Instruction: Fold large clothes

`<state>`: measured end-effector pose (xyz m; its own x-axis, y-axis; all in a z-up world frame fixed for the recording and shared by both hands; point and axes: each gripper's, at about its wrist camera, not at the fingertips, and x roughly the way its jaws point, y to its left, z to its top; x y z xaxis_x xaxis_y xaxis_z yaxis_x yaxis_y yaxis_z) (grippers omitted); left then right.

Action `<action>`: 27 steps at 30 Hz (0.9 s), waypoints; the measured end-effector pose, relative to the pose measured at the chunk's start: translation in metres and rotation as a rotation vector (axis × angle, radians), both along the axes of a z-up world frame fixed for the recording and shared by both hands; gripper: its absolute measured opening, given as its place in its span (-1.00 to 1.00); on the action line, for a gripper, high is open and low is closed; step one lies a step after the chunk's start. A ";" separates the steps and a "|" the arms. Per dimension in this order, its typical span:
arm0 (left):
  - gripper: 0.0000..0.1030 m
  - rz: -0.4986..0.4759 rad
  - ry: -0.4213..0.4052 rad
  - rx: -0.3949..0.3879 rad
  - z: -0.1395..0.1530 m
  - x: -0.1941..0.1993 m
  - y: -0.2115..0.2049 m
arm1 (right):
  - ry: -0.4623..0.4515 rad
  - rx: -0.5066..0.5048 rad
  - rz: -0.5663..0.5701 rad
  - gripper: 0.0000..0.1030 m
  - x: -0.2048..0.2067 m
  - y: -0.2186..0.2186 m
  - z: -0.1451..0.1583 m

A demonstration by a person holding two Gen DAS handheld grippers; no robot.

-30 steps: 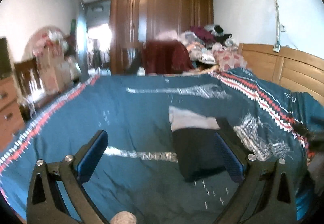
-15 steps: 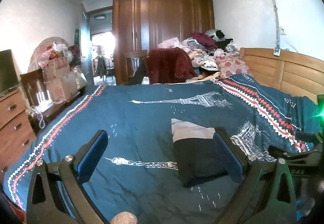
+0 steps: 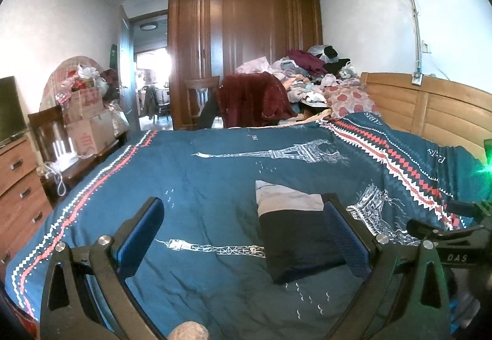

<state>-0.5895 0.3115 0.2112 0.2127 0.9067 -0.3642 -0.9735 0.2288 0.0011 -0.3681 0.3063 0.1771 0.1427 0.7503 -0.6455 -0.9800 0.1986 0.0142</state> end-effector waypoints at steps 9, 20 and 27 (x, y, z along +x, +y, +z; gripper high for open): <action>1.00 -0.007 0.001 0.025 0.004 0.002 -0.009 | -0.042 0.090 -0.007 1.00 -0.007 -0.013 0.018; 1.00 0.002 -0.024 0.113 0.019 0.000 -0.018 | -0.186 0.682 -0.096 1.00 -0.019 -0.097 0.122; 1.00 0.006 -0.027 0.113 0.018 0.003 -0.019 | -0.427 0.920 -0.271 1.00 -0.034 -0.124 0.123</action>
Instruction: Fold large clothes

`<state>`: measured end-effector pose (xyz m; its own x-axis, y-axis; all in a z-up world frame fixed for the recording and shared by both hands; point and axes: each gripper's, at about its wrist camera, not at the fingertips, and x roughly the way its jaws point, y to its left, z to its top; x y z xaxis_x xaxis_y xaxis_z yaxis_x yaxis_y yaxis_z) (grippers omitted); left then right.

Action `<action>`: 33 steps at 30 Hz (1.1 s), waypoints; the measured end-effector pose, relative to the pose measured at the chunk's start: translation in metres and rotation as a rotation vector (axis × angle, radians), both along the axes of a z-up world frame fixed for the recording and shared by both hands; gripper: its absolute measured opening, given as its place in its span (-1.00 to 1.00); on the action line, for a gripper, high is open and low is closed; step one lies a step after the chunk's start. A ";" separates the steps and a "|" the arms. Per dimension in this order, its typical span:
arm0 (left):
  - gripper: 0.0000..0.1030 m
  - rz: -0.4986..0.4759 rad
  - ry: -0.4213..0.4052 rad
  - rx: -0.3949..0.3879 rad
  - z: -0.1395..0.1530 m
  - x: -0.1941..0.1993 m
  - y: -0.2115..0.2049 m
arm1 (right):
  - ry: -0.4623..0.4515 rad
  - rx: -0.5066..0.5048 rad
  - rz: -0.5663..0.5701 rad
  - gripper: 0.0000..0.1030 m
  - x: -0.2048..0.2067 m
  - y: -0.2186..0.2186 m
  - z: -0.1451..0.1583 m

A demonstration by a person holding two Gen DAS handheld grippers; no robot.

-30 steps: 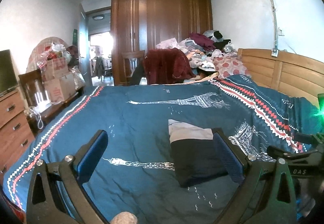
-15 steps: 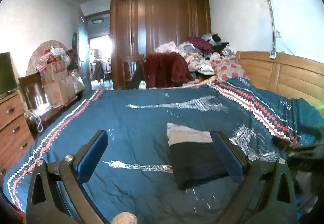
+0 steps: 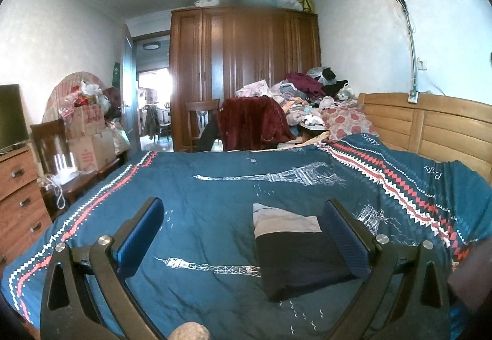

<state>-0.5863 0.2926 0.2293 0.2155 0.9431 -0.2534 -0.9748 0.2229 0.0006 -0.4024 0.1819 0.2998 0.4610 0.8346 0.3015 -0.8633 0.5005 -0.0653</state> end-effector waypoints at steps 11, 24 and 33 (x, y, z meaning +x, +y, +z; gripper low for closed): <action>1.00 0.007 -0.006 -0.006 -0.003 -0.001 0.002 | -0.468 0.326 -0.364 1.00 -0.078 -0.009 -0.040; 1.00 0.006 -0.003 -0.001 -0.002 -0.001 0.003 | -0.400 0.292 -0.330 1.00 -0.073 -0.002 -0.023; 1.00 -0.002 0.000 0.006 0.002 0.001 -0.001 | -0.384 0.281 -0.299 1.00 -0.073 -0.015 -0.033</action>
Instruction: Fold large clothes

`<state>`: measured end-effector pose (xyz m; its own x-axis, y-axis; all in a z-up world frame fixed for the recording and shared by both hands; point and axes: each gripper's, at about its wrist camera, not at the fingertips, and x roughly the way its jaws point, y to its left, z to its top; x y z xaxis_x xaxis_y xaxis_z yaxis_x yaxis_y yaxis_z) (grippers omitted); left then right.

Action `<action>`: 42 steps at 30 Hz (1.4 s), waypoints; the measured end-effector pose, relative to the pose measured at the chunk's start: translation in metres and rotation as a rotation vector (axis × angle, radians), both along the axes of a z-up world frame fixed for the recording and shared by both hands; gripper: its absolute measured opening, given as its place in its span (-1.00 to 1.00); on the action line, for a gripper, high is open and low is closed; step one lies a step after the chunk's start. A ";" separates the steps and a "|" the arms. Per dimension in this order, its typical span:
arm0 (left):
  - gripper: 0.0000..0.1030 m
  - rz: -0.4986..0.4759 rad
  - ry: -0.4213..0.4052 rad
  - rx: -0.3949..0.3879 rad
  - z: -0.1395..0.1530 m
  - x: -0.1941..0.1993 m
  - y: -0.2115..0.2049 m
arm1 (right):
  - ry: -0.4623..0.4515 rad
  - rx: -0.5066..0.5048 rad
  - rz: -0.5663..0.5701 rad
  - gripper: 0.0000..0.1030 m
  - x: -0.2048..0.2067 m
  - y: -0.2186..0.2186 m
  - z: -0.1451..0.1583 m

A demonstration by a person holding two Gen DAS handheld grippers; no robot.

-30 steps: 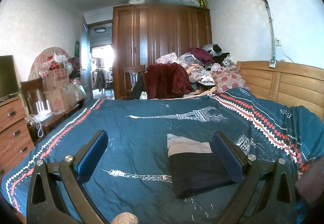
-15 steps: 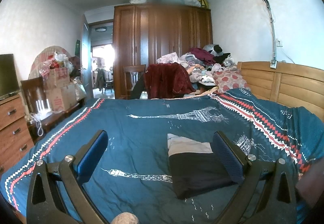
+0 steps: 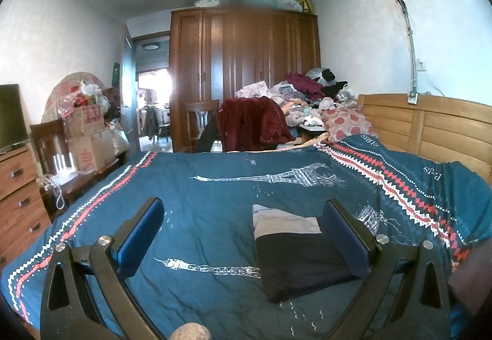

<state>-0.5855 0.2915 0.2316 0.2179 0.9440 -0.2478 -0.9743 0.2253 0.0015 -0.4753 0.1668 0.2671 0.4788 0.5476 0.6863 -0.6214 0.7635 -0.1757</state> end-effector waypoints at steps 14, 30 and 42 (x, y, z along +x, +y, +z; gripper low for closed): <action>1.00 0.004 -0.002 -0.014 0.001 0.000 -0.001 | 0.336 -0.380 0.126 1.00 0.051 0.041 0.005; 1.00 0.001 0.016 -0.049 -0.014 0.004 -0.002 | 0.689 -0.736 0.327 1.00 0.081 0.075 -0.025; 1.00 0.005 0.007 -0.072 -0.020 -0.001 0.003 | 0.677 -0.800 0.385 1.00 0.077 0.086 -0.029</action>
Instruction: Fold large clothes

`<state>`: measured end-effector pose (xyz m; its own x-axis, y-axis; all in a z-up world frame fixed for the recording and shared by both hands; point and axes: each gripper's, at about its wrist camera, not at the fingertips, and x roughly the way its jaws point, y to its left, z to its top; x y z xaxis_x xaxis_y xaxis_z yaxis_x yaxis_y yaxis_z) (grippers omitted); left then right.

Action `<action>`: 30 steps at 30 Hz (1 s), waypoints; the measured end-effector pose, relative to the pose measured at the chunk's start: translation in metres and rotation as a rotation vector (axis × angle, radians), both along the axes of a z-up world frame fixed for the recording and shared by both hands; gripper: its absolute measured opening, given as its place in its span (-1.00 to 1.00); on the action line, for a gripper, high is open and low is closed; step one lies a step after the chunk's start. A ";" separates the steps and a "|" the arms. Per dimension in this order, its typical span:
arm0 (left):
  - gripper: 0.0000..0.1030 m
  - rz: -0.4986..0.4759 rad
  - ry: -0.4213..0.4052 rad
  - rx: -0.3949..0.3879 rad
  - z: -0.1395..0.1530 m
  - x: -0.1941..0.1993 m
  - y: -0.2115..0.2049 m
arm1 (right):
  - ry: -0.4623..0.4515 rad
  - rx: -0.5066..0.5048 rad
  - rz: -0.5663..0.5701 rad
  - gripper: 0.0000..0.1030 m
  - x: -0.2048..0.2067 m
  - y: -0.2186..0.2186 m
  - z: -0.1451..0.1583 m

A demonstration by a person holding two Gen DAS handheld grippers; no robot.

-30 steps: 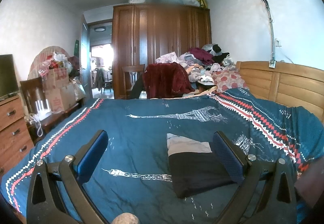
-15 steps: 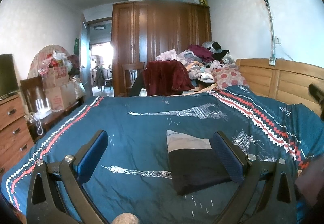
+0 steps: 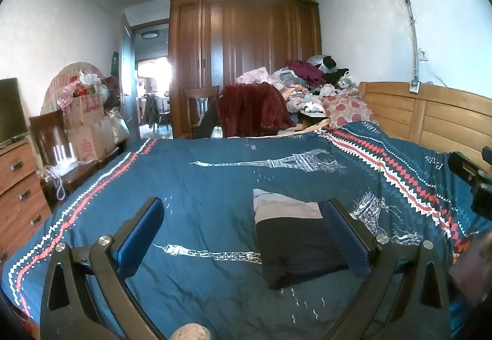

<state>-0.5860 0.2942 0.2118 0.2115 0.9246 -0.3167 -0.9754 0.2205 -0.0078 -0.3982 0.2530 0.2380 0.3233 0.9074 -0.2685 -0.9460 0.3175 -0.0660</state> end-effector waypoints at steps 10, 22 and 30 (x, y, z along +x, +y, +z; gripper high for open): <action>1.00 0.003 -0.016 -0.005 -0.002 -0.006 0.000 | -0.024 0.030 0.024 1.00 -0.002 0.003 0.006; 1.00 0.007 0.022 -0.073 -0.015 -0.004 0.009 | -0.030 -0.031 0.039 1.00 -0.006 0.013 0.002; 1.00 -0.004 0.034 -0.141 -0.032 0.000 0.020 | 0.063 -0.186 0.135 1.00 -0.005 0.041 -0.019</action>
